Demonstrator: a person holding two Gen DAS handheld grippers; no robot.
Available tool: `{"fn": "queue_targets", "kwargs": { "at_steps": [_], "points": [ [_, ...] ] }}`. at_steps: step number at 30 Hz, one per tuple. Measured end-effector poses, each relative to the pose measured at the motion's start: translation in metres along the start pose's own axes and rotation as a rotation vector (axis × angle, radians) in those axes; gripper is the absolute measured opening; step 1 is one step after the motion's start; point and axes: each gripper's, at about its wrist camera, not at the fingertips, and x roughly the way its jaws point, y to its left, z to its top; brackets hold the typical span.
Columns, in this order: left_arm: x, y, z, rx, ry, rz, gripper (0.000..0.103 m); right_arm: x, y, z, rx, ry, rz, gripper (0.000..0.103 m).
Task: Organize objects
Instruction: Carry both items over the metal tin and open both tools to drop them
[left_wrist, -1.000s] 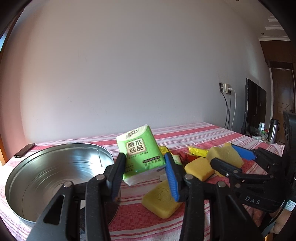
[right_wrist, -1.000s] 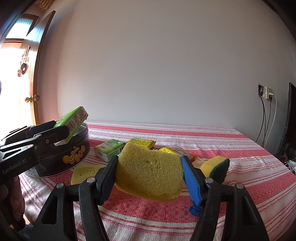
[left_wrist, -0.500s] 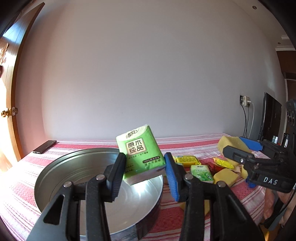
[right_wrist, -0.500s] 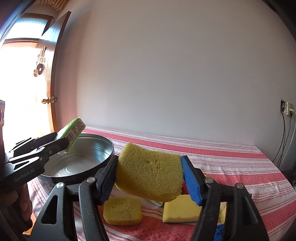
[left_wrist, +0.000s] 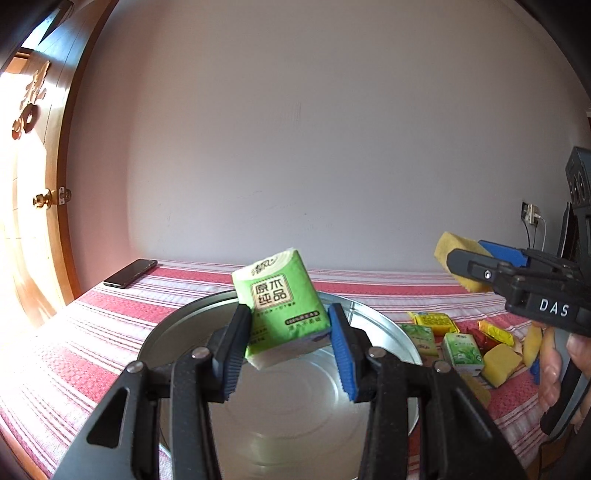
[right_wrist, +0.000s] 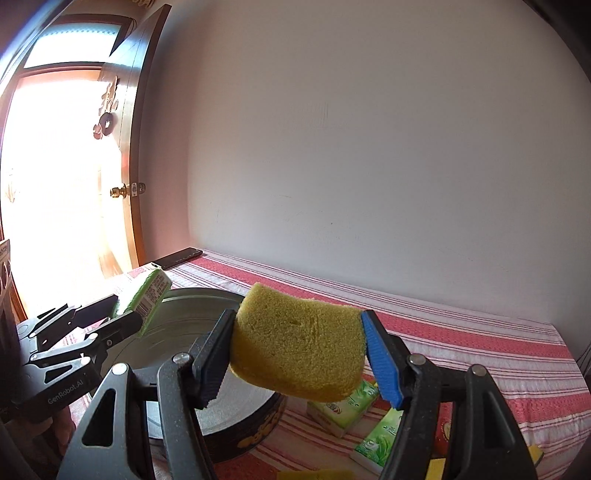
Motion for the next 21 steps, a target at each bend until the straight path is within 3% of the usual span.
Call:
{"fn": "queue_targets", "kwargs": {
  "at_steps": [11,21],
  "points": [
    [0.021,0.021,0.001,0.007,0.085,0.05,0.042,0.054,0.018,0.015,-0.002,0.071,0.05,0.069],
    [0.041,0.028,0.0,0.012,0.182,0.063,0.042,0.092,0.033,0.005,-0.022,0.167,0.076,0.069]
  ]
}}
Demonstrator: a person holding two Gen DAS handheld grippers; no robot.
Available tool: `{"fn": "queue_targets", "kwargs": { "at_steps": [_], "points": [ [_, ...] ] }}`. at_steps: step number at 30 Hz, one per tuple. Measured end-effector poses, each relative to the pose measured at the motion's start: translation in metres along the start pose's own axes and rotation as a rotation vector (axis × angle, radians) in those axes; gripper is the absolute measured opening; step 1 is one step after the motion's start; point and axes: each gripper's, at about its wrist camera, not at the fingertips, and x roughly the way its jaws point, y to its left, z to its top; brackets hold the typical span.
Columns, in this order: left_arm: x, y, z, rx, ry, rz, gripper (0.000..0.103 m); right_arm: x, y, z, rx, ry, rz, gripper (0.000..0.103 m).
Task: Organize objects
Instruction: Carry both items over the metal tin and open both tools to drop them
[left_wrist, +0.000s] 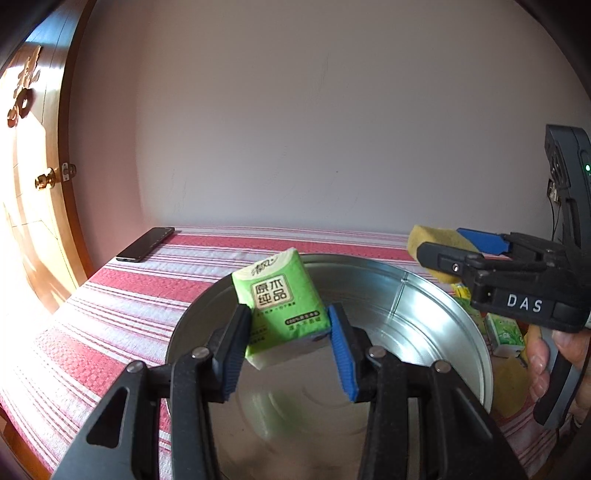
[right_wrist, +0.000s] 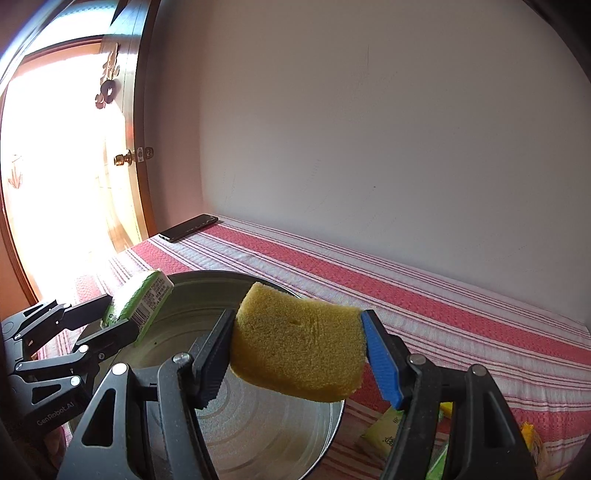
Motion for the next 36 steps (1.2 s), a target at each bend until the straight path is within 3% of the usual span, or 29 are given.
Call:
{"fn": "queue_targets", "kwargs": {
  "at_steps": [8,19,34,36],
  "points": [
    [0.017,0.007,0.004,0.023,0.066,0.03,0.042,0.031,0.004,-0.01,-0.029,0.094,0.01,0.069],
    [0.037,0.019,0.001,0.017,0.129,0.036,0.042,0.048,0.01,-0.01,-0.06,0.157,0.012,0.069],
    [0.044,0.02,0.005,0.043,0.156,0.053,0.043,0.065,0.012,-0.009,-0.064,0.219,0.0,0.069],
    [0.043,0.02,0.004,0.046,0.153,0.056,0.048,0.067,0.012,-0.01,-0.064,0.237,-0.001,0.07]
  ]
}}
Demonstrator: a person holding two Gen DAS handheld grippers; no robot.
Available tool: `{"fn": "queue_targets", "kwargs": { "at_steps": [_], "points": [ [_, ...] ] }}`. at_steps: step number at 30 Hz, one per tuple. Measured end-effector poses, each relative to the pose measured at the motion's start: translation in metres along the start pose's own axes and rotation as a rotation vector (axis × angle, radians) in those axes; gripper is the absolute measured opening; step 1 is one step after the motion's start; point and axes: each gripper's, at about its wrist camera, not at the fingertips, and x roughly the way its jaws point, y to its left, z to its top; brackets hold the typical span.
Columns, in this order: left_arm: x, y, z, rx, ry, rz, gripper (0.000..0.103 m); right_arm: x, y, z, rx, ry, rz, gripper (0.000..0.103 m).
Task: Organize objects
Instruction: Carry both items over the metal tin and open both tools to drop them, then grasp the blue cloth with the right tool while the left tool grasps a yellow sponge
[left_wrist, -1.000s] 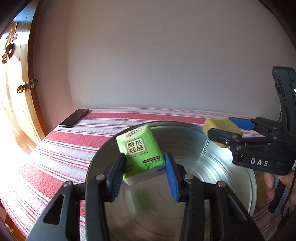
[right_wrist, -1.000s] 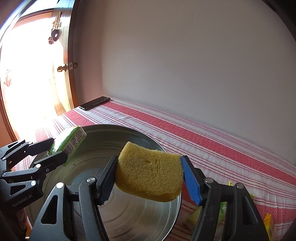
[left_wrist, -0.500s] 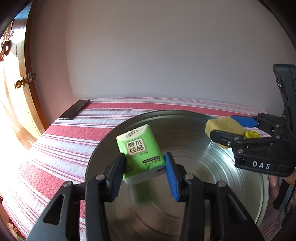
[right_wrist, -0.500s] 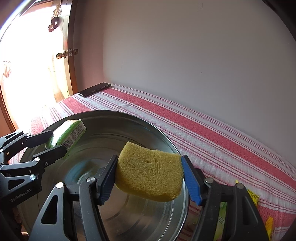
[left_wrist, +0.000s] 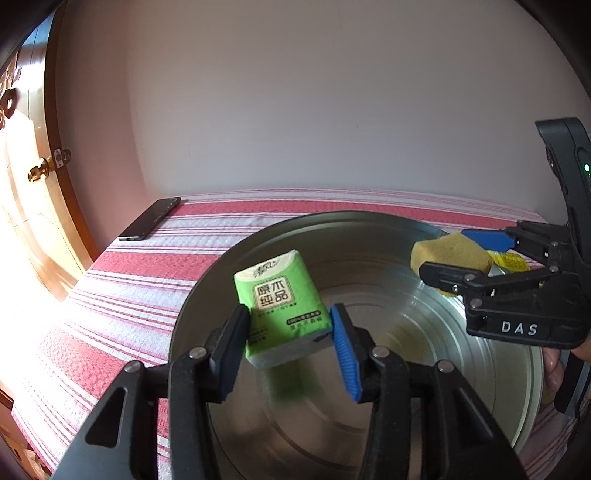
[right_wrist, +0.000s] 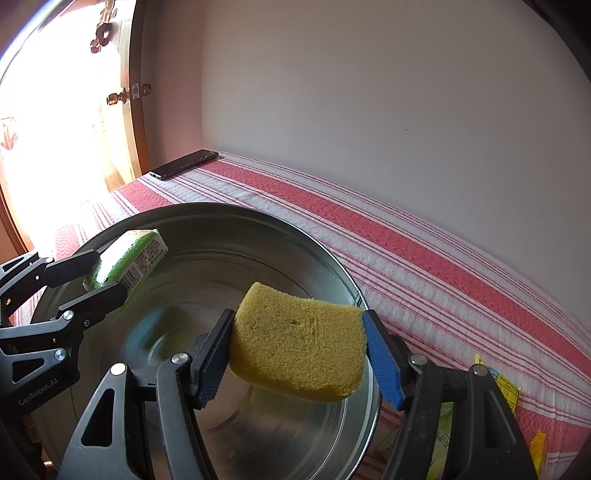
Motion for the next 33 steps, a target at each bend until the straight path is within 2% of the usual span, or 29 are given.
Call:
{"fn": "queue_targets", "kwargs": {
  "at_steps": [1,3,5,9,11,12,16,20,25,29,33],
  "points": [
    [-0.002,0.0,-0.001,-0.003,-0.01,0.001,0.05,0.0,0.001,-0.001,-0.001,0.0,-0.003,0.073],
    [-0.006,0.002,-0.001,-0.011,-0.031,0.014,0.071,-0.002,0.0,-0.002,0.004,-0.012,0.006,0.076],
    [-0.012,0.003,-0.001,-0.018,-0.057,0.019,0.083,-0.004,-0.001,-0.003,0.014,-0.024,0.018,0.077],
    [-0.02,0.004,-0.002,-0.04,-0.094,0.009,0.094,-0.019,-0.004,-0.006,0.044,-0.08,0.005,0.085],
    [-0.029,0.001,-0.003,-0.05,-0.124,0.008,0.098,-0.035,-0.006,-0.007,0.067,-0.139,0.05,0.085],
    [-0.035,-0.001,-0.004,-0.054,-0.142,0.005,0.099,-0.043,-0.007,-0.008,0.076,-0.165,0.07,0.085],
    [-0.053,-0.018,-0.011,-0.044,-0.186,-0.026,0.099,-0.073,-0.01,-0.016,0.089,-0.229,0.062,0.086],
    [-0.062,-0.041,-0.017,-0.034,-0.197,-0.093,0.099,-0.104,-0.023,-0.044,0.118,-0.258,0.029,0.086],
    [-0.074,-0.088,-0.027,0.022,-0.197,-0.186,0.099,-0.143,-0.048,-0.1,0.139,-0.249,-0.112,0.086],
    [-0.076,-0.123,-0.035,0.062,-0.175,-0.267,0.099,-0.17,-0.081,-0.15,0.234,-0.224,-0.209,0.086],
    [-0.077,-0.157,-0.045,0.125,-0.147,-0.317,0.099,-0.193,-0.109,-0.19,0.321,-0.214,-0.321,0.086]
  ]
}}
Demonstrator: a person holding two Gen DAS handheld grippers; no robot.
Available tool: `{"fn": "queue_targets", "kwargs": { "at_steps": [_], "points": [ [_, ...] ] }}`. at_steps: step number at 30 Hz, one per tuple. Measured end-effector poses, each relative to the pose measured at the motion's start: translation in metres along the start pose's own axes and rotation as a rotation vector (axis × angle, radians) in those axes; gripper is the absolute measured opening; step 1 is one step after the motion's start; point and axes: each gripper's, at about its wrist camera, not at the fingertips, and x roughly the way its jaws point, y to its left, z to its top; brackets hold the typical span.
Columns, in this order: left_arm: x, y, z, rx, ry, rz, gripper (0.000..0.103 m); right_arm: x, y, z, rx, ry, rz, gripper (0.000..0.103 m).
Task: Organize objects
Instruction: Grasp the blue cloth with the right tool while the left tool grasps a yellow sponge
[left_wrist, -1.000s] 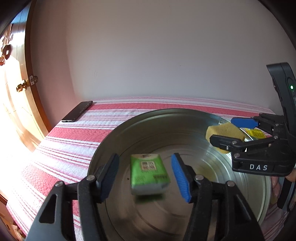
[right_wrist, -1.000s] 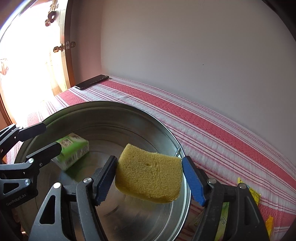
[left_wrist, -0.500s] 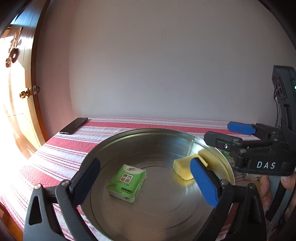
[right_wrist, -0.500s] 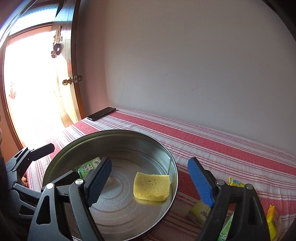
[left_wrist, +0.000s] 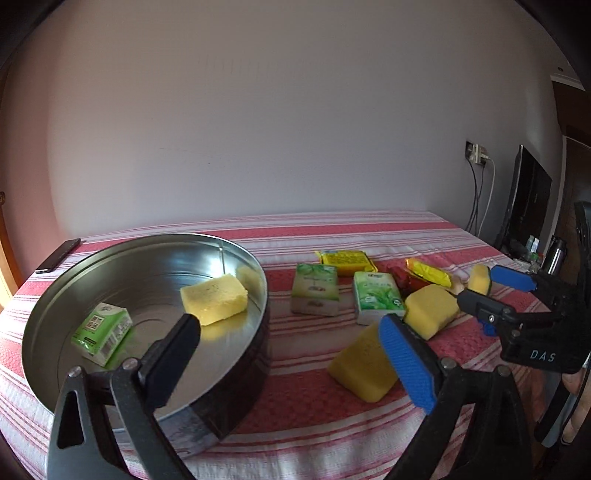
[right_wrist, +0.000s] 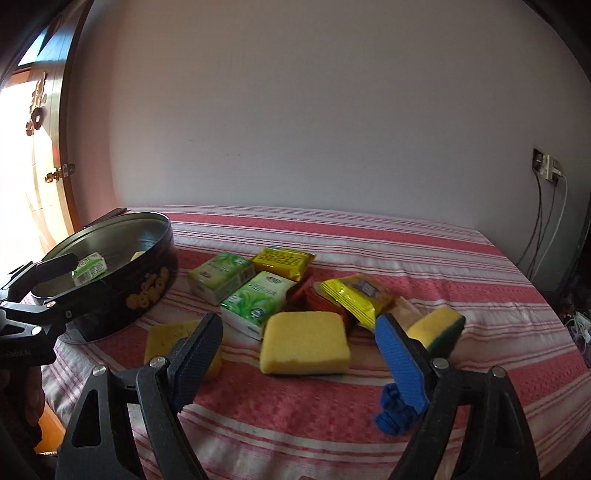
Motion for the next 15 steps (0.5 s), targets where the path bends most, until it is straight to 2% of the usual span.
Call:
{"fn": "queue_targets", "kwargs": {
  "at_steps": [6,11,15],
  "points": [
    [0.01,-0.037,-0.006,0.088,0.043,-0.049,0.099,-0.001,-0.044,-0.023,0.075,0.04,-0.113,0.086],
    [0.022,-0.047,-0.01,0.119,0.102,-0.075,0.099,0.01,-0.058,-0.034,0.1,0.077,-0.139,0.086],
    [0.03,-0.056,-0.012,0.157,0.13,-0.088,0.092,0.014,-0.06,-0.039,0.104,0.096,-0.144,0.086]
  ]
}}
